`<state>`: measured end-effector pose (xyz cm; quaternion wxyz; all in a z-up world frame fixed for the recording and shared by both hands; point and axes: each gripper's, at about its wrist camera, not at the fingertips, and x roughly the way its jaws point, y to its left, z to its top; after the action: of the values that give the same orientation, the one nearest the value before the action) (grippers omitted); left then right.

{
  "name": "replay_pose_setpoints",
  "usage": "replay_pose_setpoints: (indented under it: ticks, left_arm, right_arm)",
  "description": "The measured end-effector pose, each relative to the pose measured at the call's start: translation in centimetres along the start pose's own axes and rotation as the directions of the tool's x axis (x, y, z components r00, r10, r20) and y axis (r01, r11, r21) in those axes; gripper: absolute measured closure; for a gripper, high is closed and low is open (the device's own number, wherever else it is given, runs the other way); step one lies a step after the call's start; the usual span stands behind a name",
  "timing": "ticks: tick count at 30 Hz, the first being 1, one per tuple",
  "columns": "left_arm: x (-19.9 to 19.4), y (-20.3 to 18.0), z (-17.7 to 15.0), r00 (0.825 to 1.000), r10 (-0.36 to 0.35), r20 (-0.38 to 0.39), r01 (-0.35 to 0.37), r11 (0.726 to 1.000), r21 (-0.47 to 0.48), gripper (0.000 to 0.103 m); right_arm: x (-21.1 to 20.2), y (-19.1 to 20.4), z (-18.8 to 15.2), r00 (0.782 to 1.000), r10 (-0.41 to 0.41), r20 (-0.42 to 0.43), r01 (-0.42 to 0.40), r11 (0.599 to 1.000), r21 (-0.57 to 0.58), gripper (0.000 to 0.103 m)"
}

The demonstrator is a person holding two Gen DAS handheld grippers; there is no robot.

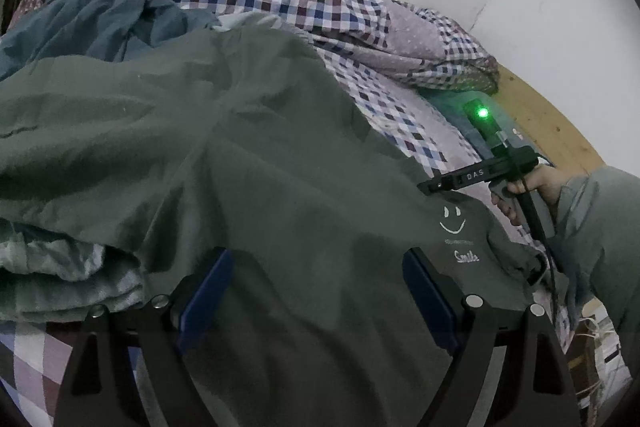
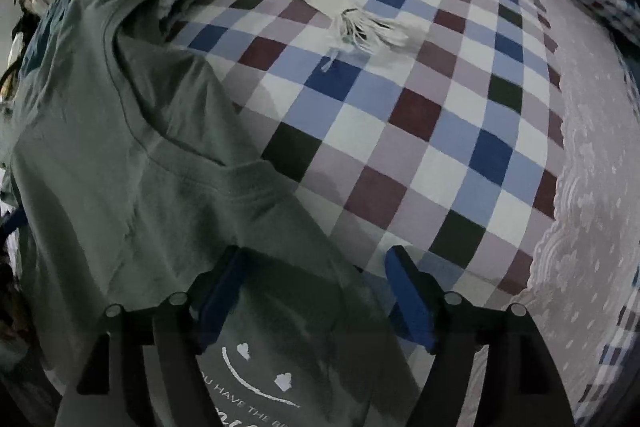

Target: Fold clothes

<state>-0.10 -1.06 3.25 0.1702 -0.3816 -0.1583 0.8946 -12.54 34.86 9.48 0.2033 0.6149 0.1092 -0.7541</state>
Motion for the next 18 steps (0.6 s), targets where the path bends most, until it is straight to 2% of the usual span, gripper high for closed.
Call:
replay_pose_setpoints:
  ticks: [2,3,4,6,9,12,16,17,18]
  left_arm:
    - [0.1,-0.1,0.0,1.0,0.004,-0.001,-0.004,1.0,0.003,0.014]
    - [0.2,-0.1,-0.1,1.0,0.006,-0.001,-0.006,1.0,0.005,0.014]
    - [0.2,-0.2,-0.1,1.0,0.008,-0.002,-0.008,1.0,0.007,0.014]
    - [0.3,-0.2,-0.2,1.0,0.009,-0.004,-0.009,1.0,0.007,0.014]
    - [0.3,-0.2,-0.3,1.0,0.008,-0.003,-0.008,1.0,0.01,0.014]
    - [0.4,-0.1,-0.3,1.0,0.006,-0.004,-0.006,1.0,0.007,0.014]
    - [0.5,0.0,-0.2,1.0,0.003,-0.006,-0.003,1.0,0.005,0.014]
    - [0.5,0.0,-0.2,1.0,0.003,-0.006,-0.003,1.0,0.004,0.014]
    - [0.5,0.1,-0.2,1.0,0.003,-0.006,-0.003,1.0,0.004,0.014]
  right_arm:
    - [-0.8,1.1,-0.1,1.0,-0.012,0.02,0.013,0.999,-0.045,0.043]
    - [-1.2,1.7,-0.2,0.999,-0.016,0.031,0.019,0.997,-0.071,0.066]
    - [-1.6,2.6,-0.4,0.999,-0.03,0.041,0.034,0.994,-0.1,0.081]
    - [-2.5,4.6,-0.7,0.995,-0.082,0.061,0.091,0.982,-0.164,0.093]
    - [-4.2,8.1,-1.9,0.972,-0.197,0.13,0.223,0.945,-0.238,0.095]
    - [-6.1,11.7,-3.6,0.926,-0.299,0.23,0.358,0.888,-0.288,0.095]
    - [-7.5,19.1,-9.2,0.869,-0.358,0.342,0.479,0.783,-0.397,0.095]
    - [-7.1,20.5,-10.2,0.865,-0.359,0.351,0.488,0.764,-0.422,0.095]
    - [-6.1,21.5,-10.8,0.87,-0.352,0.344,0.482,0.753,-0.448,0.095]
